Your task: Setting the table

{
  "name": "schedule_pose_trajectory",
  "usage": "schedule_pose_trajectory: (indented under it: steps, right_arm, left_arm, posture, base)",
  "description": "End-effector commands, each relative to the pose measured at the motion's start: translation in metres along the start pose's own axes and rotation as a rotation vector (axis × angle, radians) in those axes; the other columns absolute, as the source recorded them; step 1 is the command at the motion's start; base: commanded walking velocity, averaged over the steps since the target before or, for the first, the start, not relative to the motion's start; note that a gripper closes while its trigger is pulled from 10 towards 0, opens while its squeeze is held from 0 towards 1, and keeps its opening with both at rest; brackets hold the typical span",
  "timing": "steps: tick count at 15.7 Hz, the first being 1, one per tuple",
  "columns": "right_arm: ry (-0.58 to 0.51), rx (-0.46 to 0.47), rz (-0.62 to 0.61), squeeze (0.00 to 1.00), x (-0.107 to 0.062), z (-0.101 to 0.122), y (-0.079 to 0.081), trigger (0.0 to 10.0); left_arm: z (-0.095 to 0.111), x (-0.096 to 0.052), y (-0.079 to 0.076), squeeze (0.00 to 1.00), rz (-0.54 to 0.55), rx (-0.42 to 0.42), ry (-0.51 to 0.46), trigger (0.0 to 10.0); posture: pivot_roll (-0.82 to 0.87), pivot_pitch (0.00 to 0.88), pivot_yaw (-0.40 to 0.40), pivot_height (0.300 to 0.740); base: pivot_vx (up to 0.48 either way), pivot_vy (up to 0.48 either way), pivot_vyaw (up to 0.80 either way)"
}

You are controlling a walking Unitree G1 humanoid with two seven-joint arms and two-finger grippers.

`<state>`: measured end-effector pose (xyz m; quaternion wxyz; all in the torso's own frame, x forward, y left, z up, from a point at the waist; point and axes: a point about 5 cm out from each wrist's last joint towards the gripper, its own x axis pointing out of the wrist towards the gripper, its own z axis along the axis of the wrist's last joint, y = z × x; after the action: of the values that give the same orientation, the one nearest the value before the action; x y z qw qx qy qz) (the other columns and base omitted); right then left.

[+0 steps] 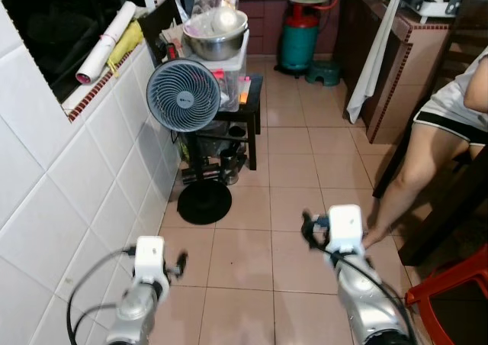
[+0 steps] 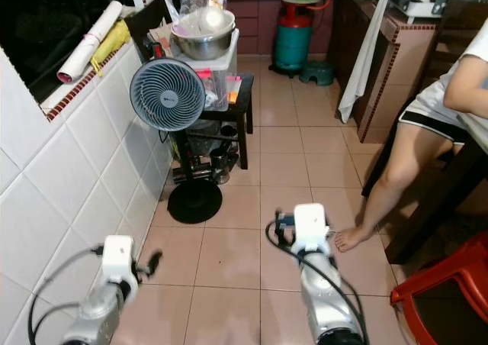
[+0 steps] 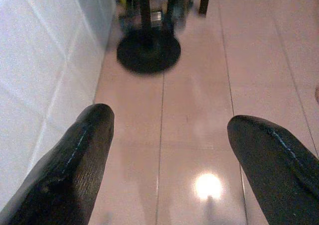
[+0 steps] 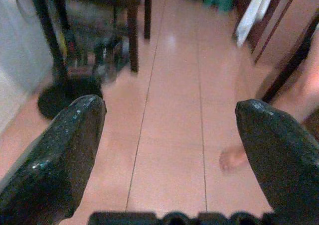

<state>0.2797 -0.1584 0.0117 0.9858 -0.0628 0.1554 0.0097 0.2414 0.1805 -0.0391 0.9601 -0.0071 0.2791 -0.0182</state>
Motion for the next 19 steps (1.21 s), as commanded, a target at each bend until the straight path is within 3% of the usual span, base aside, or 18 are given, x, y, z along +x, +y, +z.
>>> schedule_pose_trajectory:
  steps: [1, 4, 11, 15, 19]
  right_arm:
    - [0.038, 0.001, 0.007, 0.0, 0.0, -0.009, 0.001, 10.0]
    - [0.203, -0.005, 0.053, 0.0, -0.008, -0.043, 0.008, 10.0]
    - [0.466, -0.024, 0.122, 0.0, -0.037, -0.093, 0.014, 10.0]
    - [0.484, -0.062, 0.173, 0.0, -0.039, -0.096, 0.017, 10.0]
    - [0.497, -0.071, 0.178, 0.0, -0.041, -0.098, 0.018, 10.0]
  left_arm:
    - [-0.009, -0.002, 0.001, 0.0, -0.01, 0.011, 0.053, 10.0]
    - [-0.037, -0.012, 0.008, 0.0, 0.012, 0.028, 0.21, 10.0]
    - [-0.064, -0.025, 0.016, 0.0, 0.035, 0.027, 0.359, 10.0]
    - [-0.065, -0.026, 0.017, 0.0, 0.032, 0.034, 0.377, 10.0]
    - [-0.066, -0.025, 0.014, 0.0, 0.031, 0.056, 0.399, 10.0]
  posture:
    - [-0.03, 0.0, 0.051, 0.74]
    - [-0.04, 0.0, 0.047, 0.74]
    - [-0.03, 0.0, 0.032, 0.74]
    - [-0.03, 0.0, 0.032, 0.74]
    - [-0.03, 0.0, 0.037, 0.74]
  base:
    - [0.0, 0.0, 0.0]
    - [0.0, 0.0, 0.0]
    - [0.0, 0.0, 0.0]
    - [0.0, 0.0, 0.0]
    - [0.06, 0.284, 0.0]
